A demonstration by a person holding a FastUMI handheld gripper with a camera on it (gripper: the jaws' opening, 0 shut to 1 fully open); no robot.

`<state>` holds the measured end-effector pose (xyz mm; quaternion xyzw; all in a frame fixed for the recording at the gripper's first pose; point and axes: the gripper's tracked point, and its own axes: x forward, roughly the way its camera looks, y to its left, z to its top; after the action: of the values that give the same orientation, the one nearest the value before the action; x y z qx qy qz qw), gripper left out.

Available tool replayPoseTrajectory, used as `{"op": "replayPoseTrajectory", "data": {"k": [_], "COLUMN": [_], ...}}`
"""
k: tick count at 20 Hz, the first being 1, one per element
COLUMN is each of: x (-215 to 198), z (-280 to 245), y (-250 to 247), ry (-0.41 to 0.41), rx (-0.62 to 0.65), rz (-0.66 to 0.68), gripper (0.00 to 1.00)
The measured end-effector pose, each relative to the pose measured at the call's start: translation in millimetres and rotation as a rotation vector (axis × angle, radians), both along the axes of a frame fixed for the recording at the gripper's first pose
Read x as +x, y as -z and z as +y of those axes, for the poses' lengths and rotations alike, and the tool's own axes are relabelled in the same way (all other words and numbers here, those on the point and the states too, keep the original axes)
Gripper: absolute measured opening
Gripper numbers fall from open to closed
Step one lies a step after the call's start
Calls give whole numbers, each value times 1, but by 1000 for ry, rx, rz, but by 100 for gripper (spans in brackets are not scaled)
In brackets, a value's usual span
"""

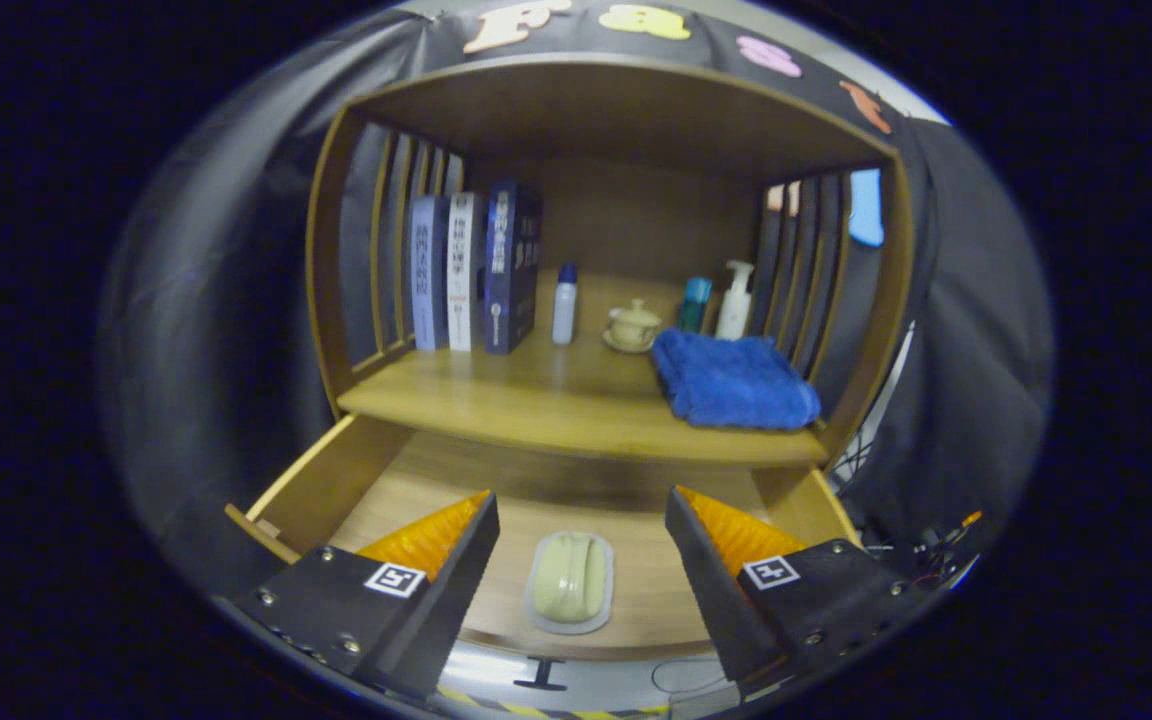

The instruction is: Pull open the drawer, take out the items inside it, and place them on the countertop above the cabinet.

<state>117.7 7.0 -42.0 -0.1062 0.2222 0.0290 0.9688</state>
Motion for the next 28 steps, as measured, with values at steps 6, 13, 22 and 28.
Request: {"op": "replayPoseTrajectory", "data": {"k": [6, 13, 22, 28], "x": [27, 35, -2, -36], "z": [0, -33, -18, -16], "y": [82, 98, -39, -149], "ry": [-29, 73, -20, -40], "rx": [-24, 66, 263, 253], "rz": [284, 288, -95, -425], "gripper": [95, 13, 13, 13]}}
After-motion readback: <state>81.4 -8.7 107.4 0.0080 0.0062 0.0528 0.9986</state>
